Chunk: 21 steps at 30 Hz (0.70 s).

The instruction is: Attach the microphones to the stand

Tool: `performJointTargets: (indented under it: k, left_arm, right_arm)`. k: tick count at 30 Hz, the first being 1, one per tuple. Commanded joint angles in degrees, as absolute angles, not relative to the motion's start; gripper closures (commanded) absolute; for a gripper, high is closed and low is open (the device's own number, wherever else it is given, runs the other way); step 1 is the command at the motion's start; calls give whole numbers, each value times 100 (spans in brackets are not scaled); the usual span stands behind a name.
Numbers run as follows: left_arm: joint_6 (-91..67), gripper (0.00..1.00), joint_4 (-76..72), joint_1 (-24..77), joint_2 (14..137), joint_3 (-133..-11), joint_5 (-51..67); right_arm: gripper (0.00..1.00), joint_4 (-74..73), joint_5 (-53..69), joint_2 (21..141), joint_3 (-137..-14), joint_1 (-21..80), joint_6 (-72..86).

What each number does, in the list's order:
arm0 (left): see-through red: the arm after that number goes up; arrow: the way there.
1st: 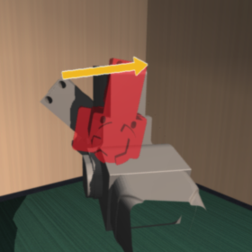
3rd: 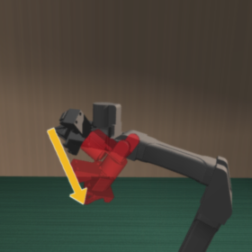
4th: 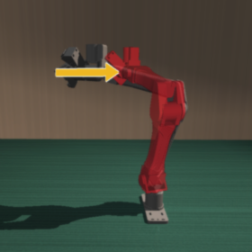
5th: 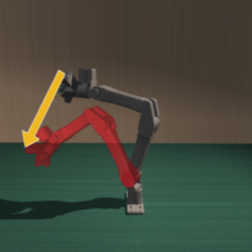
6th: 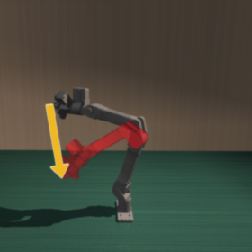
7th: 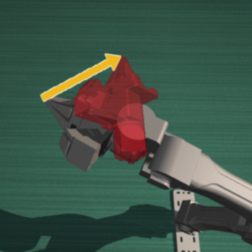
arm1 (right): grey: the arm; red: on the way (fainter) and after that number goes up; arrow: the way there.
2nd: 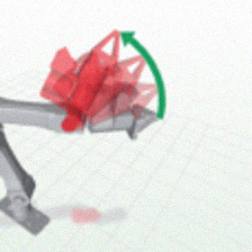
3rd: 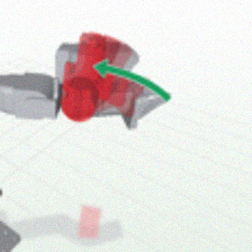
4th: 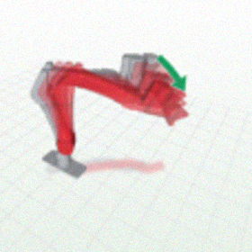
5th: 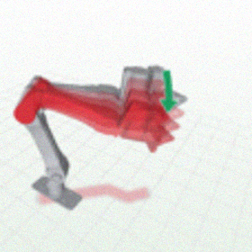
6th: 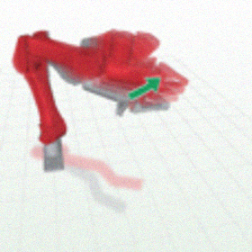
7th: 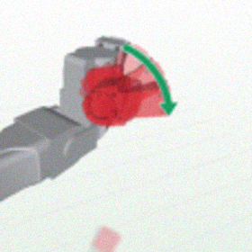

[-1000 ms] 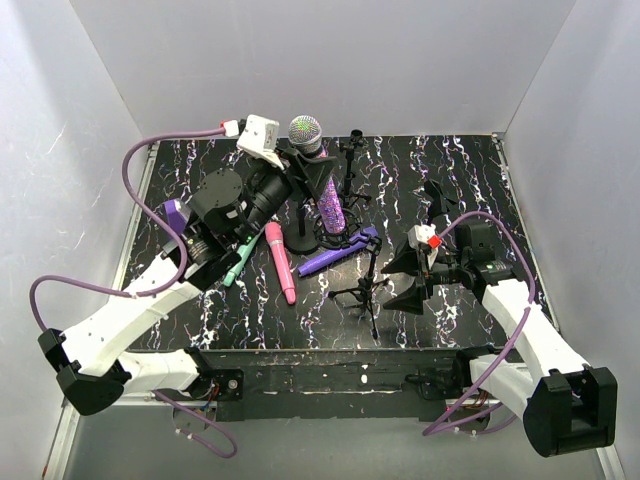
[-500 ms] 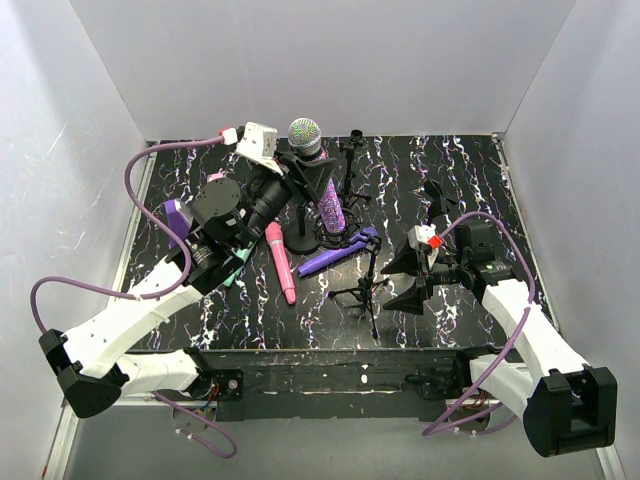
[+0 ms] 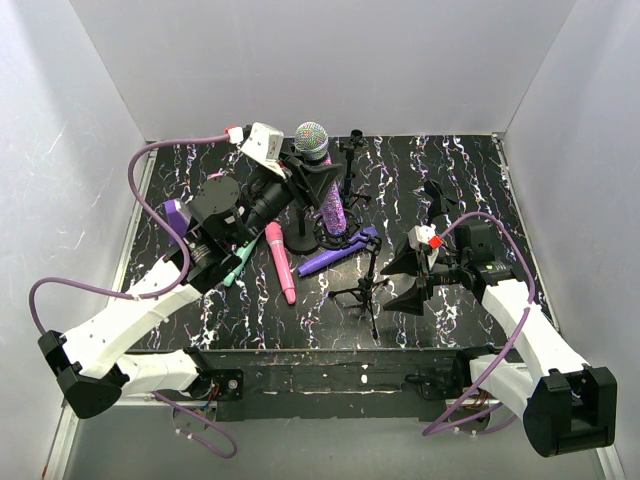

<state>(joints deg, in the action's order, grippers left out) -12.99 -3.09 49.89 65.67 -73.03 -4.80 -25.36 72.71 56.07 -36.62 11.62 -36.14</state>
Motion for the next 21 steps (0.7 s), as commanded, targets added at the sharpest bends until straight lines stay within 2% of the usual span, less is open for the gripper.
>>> performJointTargets:
  k: [1, 10, 21]
  left_arm:
    - [-1520, 100, 790, 5010, 6688, -7339, -52]
    - [-1512, 100, 1090, 4975, 6680, -7189, -246]
    - [-703, 100, 1460, 4975, 7014, -7401, 360]
  right_arm:
    - [2, -2408, 7479, 5590, -3630, 1134, -3603]
    - [2, -2408, 7497, 5581, -3621, 1134, -3595]
    - [2, -2408, 7515, 5616, -3621, 1125, -3604]
